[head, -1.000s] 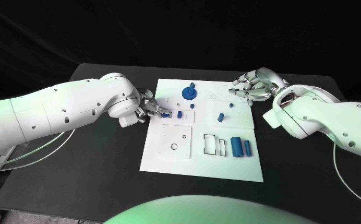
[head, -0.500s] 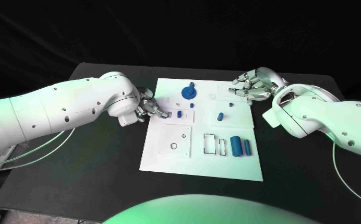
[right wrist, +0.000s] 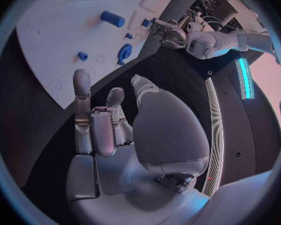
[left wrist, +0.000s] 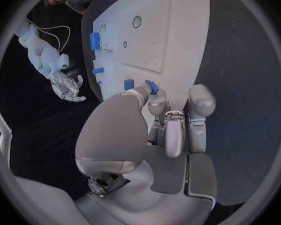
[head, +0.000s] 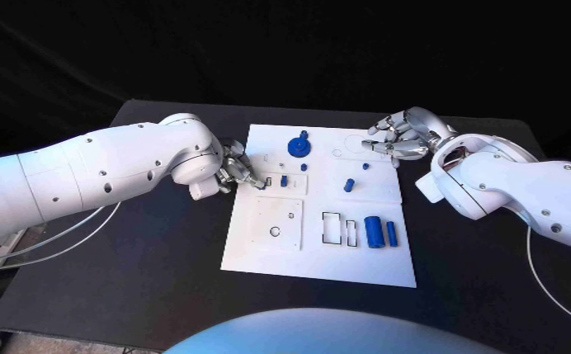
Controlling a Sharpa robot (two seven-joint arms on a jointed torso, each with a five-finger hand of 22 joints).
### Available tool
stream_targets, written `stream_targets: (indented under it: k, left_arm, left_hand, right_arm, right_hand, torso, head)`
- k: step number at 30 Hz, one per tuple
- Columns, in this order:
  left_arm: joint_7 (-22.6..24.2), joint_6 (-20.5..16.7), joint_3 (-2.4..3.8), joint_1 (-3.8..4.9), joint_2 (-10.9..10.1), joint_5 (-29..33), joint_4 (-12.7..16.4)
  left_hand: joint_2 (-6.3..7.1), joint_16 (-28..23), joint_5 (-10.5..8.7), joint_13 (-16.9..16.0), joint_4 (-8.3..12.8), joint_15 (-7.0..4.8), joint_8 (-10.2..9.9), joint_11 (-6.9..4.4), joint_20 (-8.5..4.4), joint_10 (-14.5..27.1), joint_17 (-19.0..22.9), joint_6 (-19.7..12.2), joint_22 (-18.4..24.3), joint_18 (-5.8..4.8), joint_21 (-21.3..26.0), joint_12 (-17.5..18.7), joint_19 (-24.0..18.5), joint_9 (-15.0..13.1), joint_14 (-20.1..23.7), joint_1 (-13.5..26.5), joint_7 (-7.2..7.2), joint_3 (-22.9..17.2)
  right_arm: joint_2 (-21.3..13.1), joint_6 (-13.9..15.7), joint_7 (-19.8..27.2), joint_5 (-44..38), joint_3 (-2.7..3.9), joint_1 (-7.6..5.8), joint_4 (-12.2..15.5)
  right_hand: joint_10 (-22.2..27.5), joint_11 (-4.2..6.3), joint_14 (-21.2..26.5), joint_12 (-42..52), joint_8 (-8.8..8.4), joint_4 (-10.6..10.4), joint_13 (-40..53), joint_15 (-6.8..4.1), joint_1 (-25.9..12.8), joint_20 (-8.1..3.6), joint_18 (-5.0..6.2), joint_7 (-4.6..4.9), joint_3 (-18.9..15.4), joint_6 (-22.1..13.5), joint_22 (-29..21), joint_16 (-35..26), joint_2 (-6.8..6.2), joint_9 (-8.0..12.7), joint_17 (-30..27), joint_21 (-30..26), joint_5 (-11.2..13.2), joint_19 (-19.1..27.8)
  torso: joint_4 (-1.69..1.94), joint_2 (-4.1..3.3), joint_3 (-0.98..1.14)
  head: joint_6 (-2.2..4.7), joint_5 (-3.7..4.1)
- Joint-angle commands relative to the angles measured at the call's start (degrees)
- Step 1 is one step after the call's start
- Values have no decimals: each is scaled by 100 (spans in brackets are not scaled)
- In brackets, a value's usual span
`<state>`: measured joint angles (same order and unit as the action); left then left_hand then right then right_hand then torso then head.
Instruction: Assemble the parts on the task board
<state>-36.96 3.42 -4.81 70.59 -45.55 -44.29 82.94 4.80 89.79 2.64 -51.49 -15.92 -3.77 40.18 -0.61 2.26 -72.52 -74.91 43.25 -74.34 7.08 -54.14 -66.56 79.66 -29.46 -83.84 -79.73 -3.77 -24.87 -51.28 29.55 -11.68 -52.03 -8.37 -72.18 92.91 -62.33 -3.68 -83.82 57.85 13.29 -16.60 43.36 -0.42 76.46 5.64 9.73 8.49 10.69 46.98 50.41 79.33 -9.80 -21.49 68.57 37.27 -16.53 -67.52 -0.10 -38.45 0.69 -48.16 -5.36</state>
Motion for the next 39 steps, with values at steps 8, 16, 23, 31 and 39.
stream_targets:
  k: [8, 16, 23, 31, 39]
  left_arm:
    - [64, -76, -32, -40, 9, -31, -11]
    - [128, -165, -17, -44, -49, 116, 11]
    - [193, -70, 4, -41, -163, 316, 79]
    - [311, -25, 32, -35, -259, 543, 132]
    - [452, 21, 49, -28, -301, 773, 150]
  left_hand:
    - [206, 21, 7, -8, 872, -14, 642, 1, -7, -161, -1509, -154, -99, -66, -57, 6, 15, -434, -616, 371, -15, -1778]
    - [302, 21, 10, -45, 1069, -31, 856, -18, -16, -226, -1509, -139, -144, -64, -65, -18, 20, -610, -616, 707, 12, -2312]
    - [350, 21, 37, -52, 1223, -30, 928, -24, -16, -242, -1509, -111, -164, -59, -57, -21, 19, -675, -616, 834, 12, -2562]
    - [409, 21, 56, -58, 1313, -20, 956, -7, -7, -260, -1509, -92, -170, -56, -34, -31, 12, -701, -616, 918, 6, -2652]
    - [493, 21, 282, -93, 1430, -17, 936, -9, 2, -325, -1509, 5, -197, -54, -31, -60, 4, -686, -616, 1052, 11, -2682]
  right_arm:
    - [-3, -27, 24, -43, 0, 6, 8]
    - [-3, -26, 28, -43, 0, 12, 4]
    - [-6, -26, 29, -43, 0, 19, 1]
    - [-5, -32, 29, -43, 0, 26, -4]
    - [-4, -35, 30, -43, 0, 31, -9]
  right_hand:
    - [33, 3, 21, 20, 15, 0, 5, -7, -78, -4, 68, -2, 39, -34, 4, -17, 0, 5, 5, -26, -28, 26]
    - [33, 3, 21, 20, 15, 0, 5, -7, -78, -4, 68, -2, 39, -34, 4, -17, 0, 5, 5, -26, -28, 26]
    - [36, 3, 25, 19, 20, -1, -5, -7, -82, -4, 69, -3, 43, -34, 0, -25, -1, 5, -10, -34, -28, 27]
    - [36, 3, 25, 19, 20, -1, -5, -7, -82, -4, 69, -3, 43, -34, 0, -25, -1, 5, -10, -34, -28, 27]
    - [36, 3, 25, 19, 20, -1, -5, -7, -82, -4, 69, -3, 43, -34, 0, -25, -1, 5, -10, -34, -28, 27]
  torso:
    - [0, -2, 1]
    - [0, 0, 1]
    - [3, 0, -3]
    - [4, 0, -2]
    - [2, 1, -2]
  head:
    - [17, -3]
    - [26, -9]
    - [32, -6]
    - [32, -7]
    - [38, -12]
